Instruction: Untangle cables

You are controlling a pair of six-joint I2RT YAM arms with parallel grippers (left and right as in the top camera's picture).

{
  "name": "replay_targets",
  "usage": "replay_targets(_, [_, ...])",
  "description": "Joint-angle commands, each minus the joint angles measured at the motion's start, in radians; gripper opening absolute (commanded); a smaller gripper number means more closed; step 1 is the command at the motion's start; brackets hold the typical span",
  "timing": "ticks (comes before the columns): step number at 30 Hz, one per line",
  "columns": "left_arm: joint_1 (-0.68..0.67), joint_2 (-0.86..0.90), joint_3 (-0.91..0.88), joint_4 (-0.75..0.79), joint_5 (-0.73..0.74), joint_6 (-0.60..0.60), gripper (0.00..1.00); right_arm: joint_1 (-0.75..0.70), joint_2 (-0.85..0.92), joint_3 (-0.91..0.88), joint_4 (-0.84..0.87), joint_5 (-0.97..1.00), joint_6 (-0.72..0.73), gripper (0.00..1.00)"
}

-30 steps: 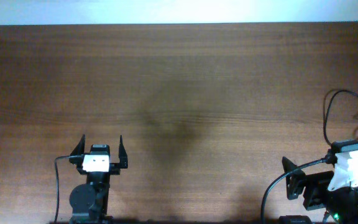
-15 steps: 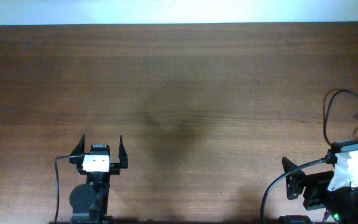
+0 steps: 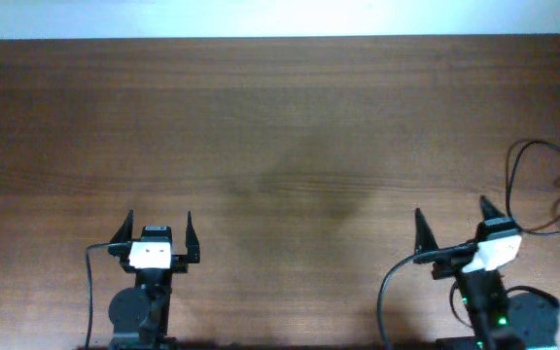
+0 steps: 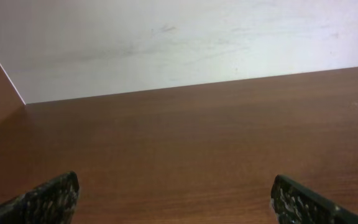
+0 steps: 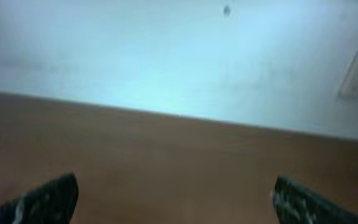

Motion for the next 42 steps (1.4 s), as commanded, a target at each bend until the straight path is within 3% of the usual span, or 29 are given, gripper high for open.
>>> replay_targets(1, [0.006,-0.005,-0.002,-0.005,-0.001,0.016,0.99,0.007,-0.095,-0.137,0.14,-0.007,0.008,0.99])
replay_targets(10, [0.006,-0.005,-0.002,-0.005,-0.001,0.016,0.99,0.004,-0.135,-0.345,0.433,0.145,0.008,0.99])
replay_targets(15, [0.006,-0.005,-0.002,-0.005,-0.001,0.016,0.99,-0.036,-0.135,-0.357,0.36,0.15,0.013,0.99])
replay_targets(17, [0.006,-0.005,-0.002,-0.005,-0.001,0.016,0.99,-0.099,-0.135,-0.357,0.291,0.149,0.108,0.99])
replay_targets(21, [0.006,-0.005,-0.002,-0.005,-0.001,0.016,0.99,-0.098,-0.135,-0.357,0.187,0.141,0.117,0.99])
replay_targets(28, [0.006,-0.005,-0.002,-0.005,-0.001,0.016,0.99,-0.042,-0.135,-0.357,0.188,0.122,0.101,0.99])
replay_targets(31, [0.006,-0.005,-0.002,-0.005,-0.001,0.016,0.99,0.017,-0.135,-0.357,0.187,0.116,0.01,0.99])
replay_targets(42, [0.006,-0.005,-0.002,-0.005,-0.001,0.016,0.99,0.018,-0.134,-0.357,0.187,0.127,0.0,0.99])
